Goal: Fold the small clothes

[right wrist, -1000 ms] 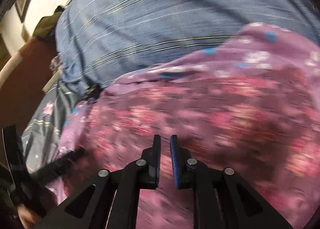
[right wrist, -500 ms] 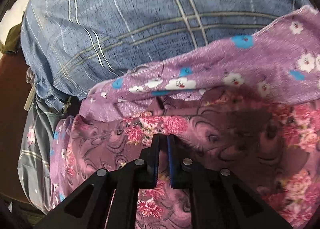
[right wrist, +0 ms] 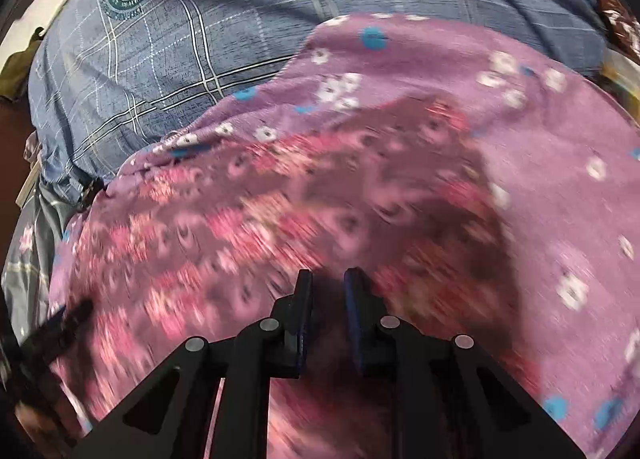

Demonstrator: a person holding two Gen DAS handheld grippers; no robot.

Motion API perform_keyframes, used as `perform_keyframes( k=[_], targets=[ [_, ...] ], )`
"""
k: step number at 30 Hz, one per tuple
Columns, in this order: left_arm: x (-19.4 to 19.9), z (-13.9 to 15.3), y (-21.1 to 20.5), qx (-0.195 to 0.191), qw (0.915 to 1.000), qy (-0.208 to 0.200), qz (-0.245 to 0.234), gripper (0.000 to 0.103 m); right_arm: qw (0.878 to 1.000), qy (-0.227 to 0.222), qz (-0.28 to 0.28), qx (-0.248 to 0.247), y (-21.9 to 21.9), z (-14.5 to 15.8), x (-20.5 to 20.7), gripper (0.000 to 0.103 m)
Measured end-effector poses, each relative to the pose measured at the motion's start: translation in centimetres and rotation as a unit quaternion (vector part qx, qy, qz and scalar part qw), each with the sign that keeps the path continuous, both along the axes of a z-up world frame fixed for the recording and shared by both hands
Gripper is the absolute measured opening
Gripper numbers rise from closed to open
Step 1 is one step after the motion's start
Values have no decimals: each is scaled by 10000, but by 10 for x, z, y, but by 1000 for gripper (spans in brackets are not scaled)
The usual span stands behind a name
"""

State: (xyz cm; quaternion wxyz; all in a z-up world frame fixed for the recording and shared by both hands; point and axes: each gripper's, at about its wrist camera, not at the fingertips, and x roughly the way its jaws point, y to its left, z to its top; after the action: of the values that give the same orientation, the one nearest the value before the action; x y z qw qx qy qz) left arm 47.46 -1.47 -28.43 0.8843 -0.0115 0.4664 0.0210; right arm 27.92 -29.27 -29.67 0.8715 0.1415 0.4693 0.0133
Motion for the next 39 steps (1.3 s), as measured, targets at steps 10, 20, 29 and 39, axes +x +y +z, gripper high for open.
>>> perform_keyframes(
  k=[10,20,29,39],
  targets=[
    [-13,-7,38,-109,9997,71,-202,81,9981,-161,-342,-479,-52,-5,-78,40],
    [-54,19,30,-36,9988,-380,-298,76,9960,-836,94,-308,-5,33,-117,28],
    [-56,-7,-2,655,9929,93,-993,78,9976,-38,531,-438,27,1,-114,17],
    [-59,8,-16,96,9950,-131,-985,73,9926,-467,1117,-54,84,17,-89,24]
  ],
)
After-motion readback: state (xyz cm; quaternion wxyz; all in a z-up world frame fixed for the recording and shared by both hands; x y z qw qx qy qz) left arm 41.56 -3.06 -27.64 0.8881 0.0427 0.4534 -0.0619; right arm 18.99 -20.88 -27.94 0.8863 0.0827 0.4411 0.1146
